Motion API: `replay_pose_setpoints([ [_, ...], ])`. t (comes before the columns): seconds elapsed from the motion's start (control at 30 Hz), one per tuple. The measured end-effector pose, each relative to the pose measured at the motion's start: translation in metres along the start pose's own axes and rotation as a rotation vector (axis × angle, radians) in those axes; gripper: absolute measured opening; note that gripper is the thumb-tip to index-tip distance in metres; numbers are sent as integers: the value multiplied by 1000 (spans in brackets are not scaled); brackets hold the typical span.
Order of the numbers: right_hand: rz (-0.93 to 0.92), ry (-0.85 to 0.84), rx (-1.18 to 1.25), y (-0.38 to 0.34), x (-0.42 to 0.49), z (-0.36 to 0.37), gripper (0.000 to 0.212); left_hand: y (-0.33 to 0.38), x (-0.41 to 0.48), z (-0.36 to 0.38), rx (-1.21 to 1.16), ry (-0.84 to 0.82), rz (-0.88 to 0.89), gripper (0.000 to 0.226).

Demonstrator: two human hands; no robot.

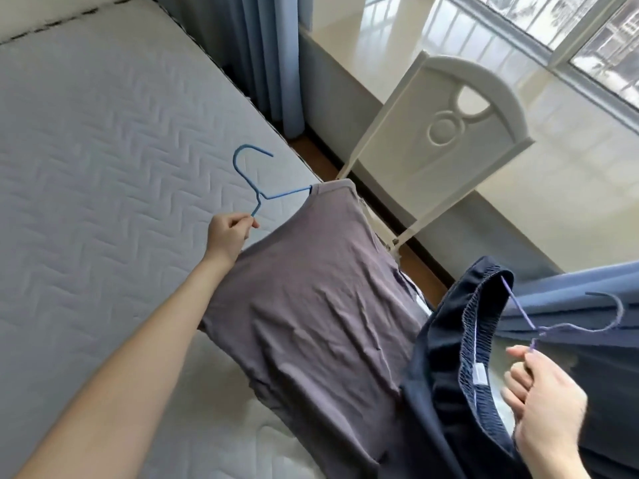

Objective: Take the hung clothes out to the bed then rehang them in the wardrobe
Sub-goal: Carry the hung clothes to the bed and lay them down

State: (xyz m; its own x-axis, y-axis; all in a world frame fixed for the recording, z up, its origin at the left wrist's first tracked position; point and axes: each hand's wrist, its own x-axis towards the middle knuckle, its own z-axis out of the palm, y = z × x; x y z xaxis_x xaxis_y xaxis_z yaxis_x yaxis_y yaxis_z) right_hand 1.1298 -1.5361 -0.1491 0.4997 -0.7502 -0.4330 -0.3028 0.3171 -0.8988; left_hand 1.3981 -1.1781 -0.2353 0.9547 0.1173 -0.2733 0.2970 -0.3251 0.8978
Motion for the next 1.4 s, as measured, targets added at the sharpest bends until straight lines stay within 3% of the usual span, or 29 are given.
replay_pose_setpoints([
  [0.33, 36, -6, 21, 81, 32, 131, 28, -113, 100, 32, 284, 40, -7, 27],
  [0.63, 91, -92, 42, 160, 48, 209, 27, -228, 172, 54, 421, 39, -147, 29],
  [0.83, 113, -137, 68, 191, 51, 230, 27, -269, 188, 62, 669, 99, -42, 28],
  [1.03, 96, -130, 35, 180, 39, 217, 29, -243, 177, 62, 640, 108, -91, 18],
  [1.13, 99, -132, 28, 164, 36, 199, 30, -206, 153, 56, 563, 98, -45, 25],
  [1.4, 66, -115, 79, 67, -19, 92, 30, -69, -57, 8, 256, 84, 247, 22],
])
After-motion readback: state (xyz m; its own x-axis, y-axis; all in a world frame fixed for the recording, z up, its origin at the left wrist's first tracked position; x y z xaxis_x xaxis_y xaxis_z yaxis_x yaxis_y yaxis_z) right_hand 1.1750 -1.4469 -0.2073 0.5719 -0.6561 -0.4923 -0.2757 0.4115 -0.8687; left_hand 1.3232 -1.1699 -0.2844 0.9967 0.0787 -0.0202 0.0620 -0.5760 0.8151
